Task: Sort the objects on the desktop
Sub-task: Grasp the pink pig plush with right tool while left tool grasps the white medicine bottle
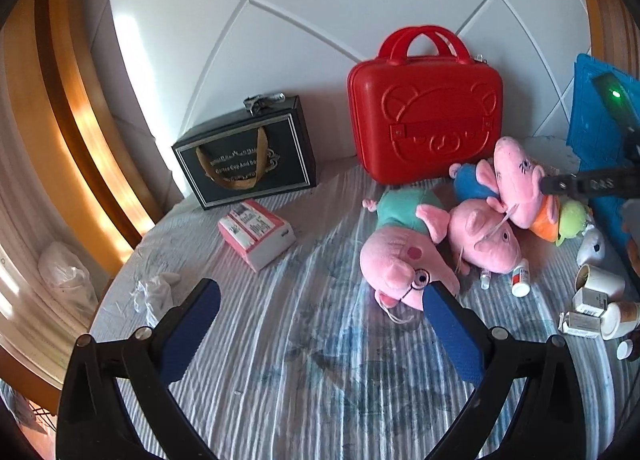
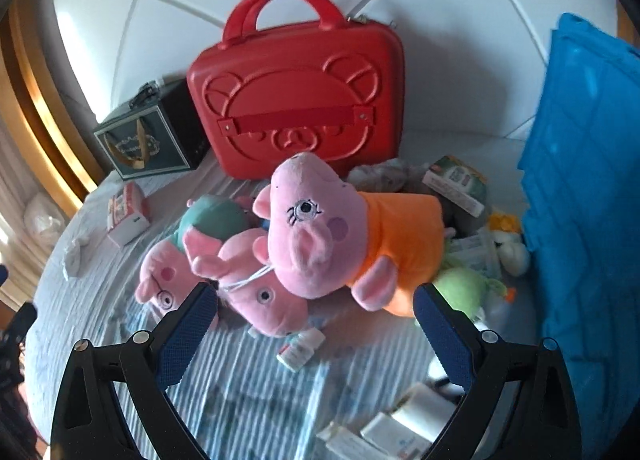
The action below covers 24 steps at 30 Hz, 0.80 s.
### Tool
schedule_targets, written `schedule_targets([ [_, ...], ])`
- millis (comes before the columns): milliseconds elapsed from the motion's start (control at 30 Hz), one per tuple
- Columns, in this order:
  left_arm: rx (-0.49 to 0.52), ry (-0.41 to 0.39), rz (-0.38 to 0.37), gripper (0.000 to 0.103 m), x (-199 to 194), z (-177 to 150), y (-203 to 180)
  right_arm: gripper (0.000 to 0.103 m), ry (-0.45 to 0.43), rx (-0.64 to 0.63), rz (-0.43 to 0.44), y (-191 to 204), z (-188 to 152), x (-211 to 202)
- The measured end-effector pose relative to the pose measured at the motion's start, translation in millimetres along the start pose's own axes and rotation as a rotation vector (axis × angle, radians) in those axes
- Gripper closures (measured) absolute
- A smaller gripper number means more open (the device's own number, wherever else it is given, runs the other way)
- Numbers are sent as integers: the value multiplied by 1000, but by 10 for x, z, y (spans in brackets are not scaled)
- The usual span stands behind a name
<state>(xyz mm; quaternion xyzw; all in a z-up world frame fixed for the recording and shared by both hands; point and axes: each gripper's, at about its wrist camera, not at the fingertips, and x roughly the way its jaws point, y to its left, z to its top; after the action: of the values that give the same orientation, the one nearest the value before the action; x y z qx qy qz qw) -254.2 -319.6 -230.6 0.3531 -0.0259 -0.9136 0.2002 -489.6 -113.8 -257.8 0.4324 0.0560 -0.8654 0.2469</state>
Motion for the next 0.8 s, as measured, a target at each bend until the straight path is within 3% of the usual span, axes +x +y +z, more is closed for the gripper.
schedule_targets([
  [133, 43, 69, -82, 0, 252, -168, -368, 4, 30, -81, -48, 100, 193, 608],
  [267, 94, 81, -203, 0, 487, -130, -895, 3, 48, -231, -206, 190, 216, 1071],
  [300, 106, 85, -217, 0, 545, -104, -1009, 4, 40, -272, -206, 216, 208, 1117],
  [367, 113, 95, -276, 0, 691, -53, -1254, 15, 29, -310, -213, 213, 234, 1136],
  [433, 134, 117, -318, 0, 854, -16, -1468, 31, 19, -308, -203, 154, 281, 1095],
  [500, 157, 139, -347, 0, 1007, 1, -1678, 36, -1, -261, -153, 22, 331, 963],
  [633, 179, 187, -404, 3, 1251, -13, -1978, 37, -40, -171, -66, -229, 342, 746],
  [800, 228, 239, -470, 26, 1413, -111, -2257, 37, -57, -109, -16, -427, 338, 669],
])
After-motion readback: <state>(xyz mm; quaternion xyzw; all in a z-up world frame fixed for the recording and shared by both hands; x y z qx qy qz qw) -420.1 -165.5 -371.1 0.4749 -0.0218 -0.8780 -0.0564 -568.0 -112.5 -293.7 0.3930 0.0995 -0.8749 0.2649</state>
